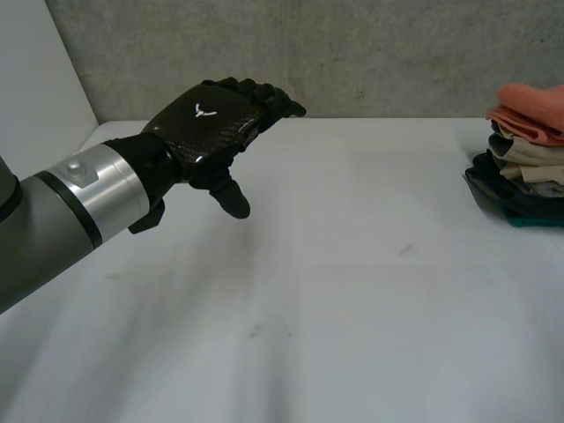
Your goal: Fold the laundry.
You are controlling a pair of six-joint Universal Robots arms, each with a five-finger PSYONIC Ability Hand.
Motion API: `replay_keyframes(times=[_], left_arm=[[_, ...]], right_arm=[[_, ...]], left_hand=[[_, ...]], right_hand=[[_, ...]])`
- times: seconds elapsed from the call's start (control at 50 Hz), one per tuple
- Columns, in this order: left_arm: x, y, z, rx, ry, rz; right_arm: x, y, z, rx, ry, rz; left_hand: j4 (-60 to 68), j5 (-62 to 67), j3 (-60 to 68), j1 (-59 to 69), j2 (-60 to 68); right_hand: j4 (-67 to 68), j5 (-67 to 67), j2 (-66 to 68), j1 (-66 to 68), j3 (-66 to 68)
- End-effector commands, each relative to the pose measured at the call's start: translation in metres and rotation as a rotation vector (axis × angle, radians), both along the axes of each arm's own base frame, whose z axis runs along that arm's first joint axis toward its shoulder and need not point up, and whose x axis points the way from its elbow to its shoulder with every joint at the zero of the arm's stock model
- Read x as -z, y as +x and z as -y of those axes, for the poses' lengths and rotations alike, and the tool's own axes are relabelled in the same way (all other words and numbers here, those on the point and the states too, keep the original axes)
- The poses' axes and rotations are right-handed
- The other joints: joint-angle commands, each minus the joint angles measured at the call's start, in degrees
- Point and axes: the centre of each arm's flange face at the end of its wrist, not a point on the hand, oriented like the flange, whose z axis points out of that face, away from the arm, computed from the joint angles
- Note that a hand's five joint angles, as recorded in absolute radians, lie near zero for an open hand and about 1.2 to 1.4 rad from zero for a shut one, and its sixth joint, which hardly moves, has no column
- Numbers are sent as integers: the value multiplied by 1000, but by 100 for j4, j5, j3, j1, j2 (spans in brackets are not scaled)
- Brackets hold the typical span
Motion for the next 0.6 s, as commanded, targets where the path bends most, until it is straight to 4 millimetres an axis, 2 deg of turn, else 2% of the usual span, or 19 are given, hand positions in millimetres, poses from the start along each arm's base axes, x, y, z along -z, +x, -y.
replay_keyframes(times=[0.02,0.04,0.06,0.12,0.14,0.18,0.2,0.26,0.28,0.34,0.36,0.44,0.6], left_arm=[[-17,7,-1,-33,-18,-54],[-20,9,-1,-45,-22,-65],[-25,13,2,-82,-27,-86],[-32,21,10,-159,-44,-119],[-35,29,16,-221,-53,-139],[-35,37,23,-287,-58,-150],[-34,46,29,-349,-61,-156],[-33,57,36,-425,-69,-163],[-29,62,39,-458,-63,-161],[-21,66,41,-481,-45,-151],[-17,67,41,-485,-34,-141],[-7,68,39,-490,-7,-126],[-4,68,38,-495,2,-123]], right_arm=[[-77,69,8,-101,-270,-133],[-84,87,6,-142,-298,-134],[-95,124,-2,-235,-344,-122],[-97,168,-17,-354,-365,-98],[-89,200,-27,-446,-351,-75],[-80,234,-40,-545,-334,-48],[-67,269,-52,-649,-310,-21],[-49,320,-74,-788,-277,10],[-37,348,-91,-866,-250,33],[-20,376,-111,-935,-203,62],[-8,385,-116,-934,-166,76],[14,387,-112,-857,-103,97],[10,386,-109,-795,-122,112]], left_hand=[[54,-56,-4,130,39],[37,-73,-20,113,22],[20,-89,-37,96,5],[3,-106,-54,79,-12],[-30,-140,-87,46,-45],[-64,-174,-121,12,-79],[-131,-240,-188,-55,-146],[-148,-258,-205,-72,-163],[-165,-274,-222,-89,-180],[-165,-275,-222,-89,-180],[-170,-279,-227,-94,-185],[-170,-279,-227,-94,-185],[-170,-279,-227,-94,-185]], right_hand=[[-355,-399,-265,14,-234],[-355,-399,-265,14,-234],[-355,-399,-265,14,-234],[-355,-399,-265,14,-234],[-355,-399,-265,14,-234],[-355,-399,-265,14,-234],[-355,-399,-265,14,-234],[-355,-399,-265,14,-234],[-355,-399,-265,14,-234],[-355,-399,-265,14,-234],[-355,-399,-265,14,-234],[-355,-399,-265,14,-234],[-355,-399,-265,14,-234]])
